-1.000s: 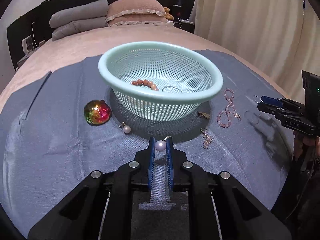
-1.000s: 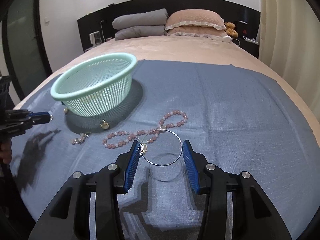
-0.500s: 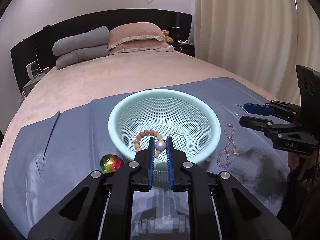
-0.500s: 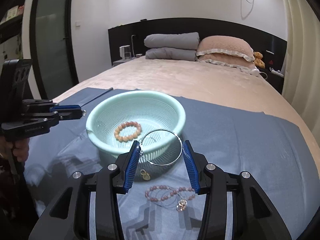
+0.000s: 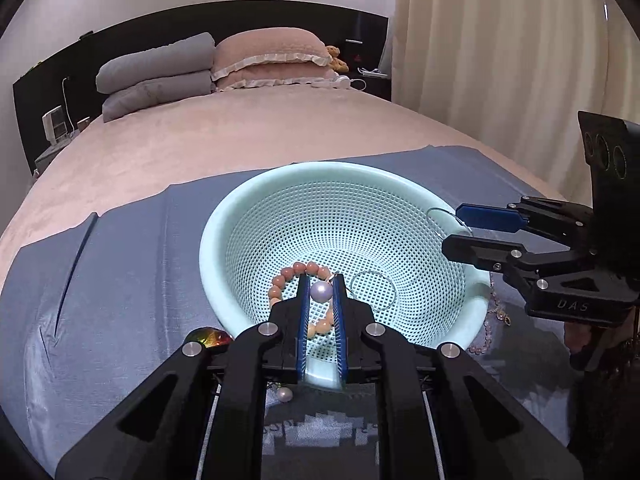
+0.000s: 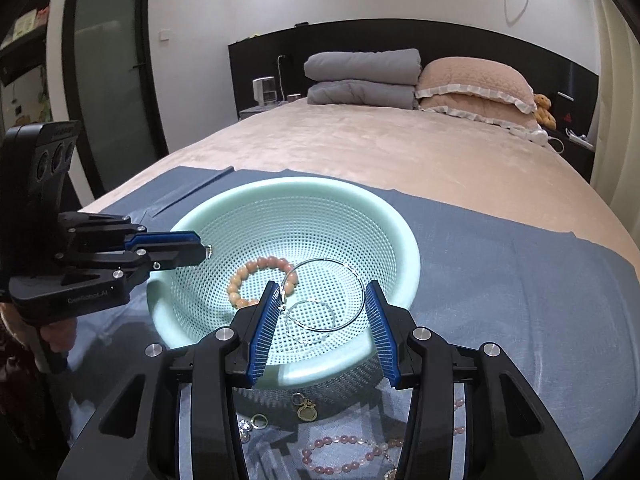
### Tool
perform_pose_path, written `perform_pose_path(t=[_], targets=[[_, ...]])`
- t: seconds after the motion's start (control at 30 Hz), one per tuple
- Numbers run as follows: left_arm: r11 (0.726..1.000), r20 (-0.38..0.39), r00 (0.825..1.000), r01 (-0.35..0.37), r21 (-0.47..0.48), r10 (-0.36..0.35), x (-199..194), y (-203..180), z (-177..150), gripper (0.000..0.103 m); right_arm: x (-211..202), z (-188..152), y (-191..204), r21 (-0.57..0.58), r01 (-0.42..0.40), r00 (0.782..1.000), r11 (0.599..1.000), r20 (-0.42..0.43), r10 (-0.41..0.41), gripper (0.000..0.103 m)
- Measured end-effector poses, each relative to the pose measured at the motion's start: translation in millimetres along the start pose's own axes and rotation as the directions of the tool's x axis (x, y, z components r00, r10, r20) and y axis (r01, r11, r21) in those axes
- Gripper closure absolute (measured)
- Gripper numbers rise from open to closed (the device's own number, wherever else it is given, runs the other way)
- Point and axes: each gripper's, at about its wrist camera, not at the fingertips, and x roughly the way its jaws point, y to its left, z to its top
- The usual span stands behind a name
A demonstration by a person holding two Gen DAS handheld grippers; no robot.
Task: Organize jewelry
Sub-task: 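Open both grippers to drop the pearl earring and hoop into the basket, then move left gripper to the other pearl earring and close on it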
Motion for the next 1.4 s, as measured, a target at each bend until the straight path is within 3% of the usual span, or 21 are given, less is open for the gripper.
perform_pose_path(t=[0.3,0.43,0.47,0.57,0.67,0.77,0.87,1.07,1.2,1.27,1.4], targets=[[1.0,-0.003,1.0,-0.007,0.006,0.007,-5,0,-5,0.091,-2,-2,-3,0.011,-0.004,1.0,1.0,0.002,0.004,0.06],[1.0,-0.011,1.0,-0.013,-0.003,0.013,-4,1,-4,0.09,-5,-3,-6,0.006,0.009,1.0,1.0,0.008,-0.009,0.052],[1.0,-0.013,1.0,-0.011,-0.004,0.011,-4,1,-5,0.086,-7,-3,-7,0.008,0.007,1.0,1.0,0.007,-0.007,0.051],[1.0,-0.015,1.0,-0.022,-0.006,0.022,-5,1,-6,0.061,-10,-4,-11,0.016,0.015,1.0,1.0,0.011,-0.015,0.049],[0.999,0.003,0.999,-0.036,-0.005,0.036,-13,-2,-6,0.048,-16,-4,-15,0.016,0.022,1.0,1.0,0.012,-0.022,0.047],[0.999,0.024,0.999,-0.045,-0.002,0.045,-25,-2,-5,0.045,-30,-10,-18,0.024,0.04,0.999,0.999,0.022,-0.04,0.046],[0.998,0.033,0.997,-0.067,-0.004,0.067,-40,0,-12,0.034,-44,-17,-17,0.015,0.058,0.998,0.998,0.027,-0.059,0.045],[0.994,0.029,0.994,-0.104,-0.034,0.105,-63,10,-43,0.032,-69,-44,-10,0.031,0.063,0.998,0.998,0.017,-0.063,0.043],[0.996,-0.016,0.998,-0.066,-0.067,0.065,-57,12,-76,0.032,-76,-75,-1,0.037,0.074,0.997,0.997,-0.014,-0.074,0.043],[0.996,-0.024,0.997,-0.071,-0.057,0.069,-54,6,-84,0.032,-78,-87,3,0.039,0.078,0.996,0.996,-0.034,-0.077,0.043],[0.996,-0.037,0.999,-0.005,-0.088,0.002,-49,-3,-94,0.032,-82,-103,-1,0.065,0.105,0.993,0.992,-0.063,-0.101,0.043]])
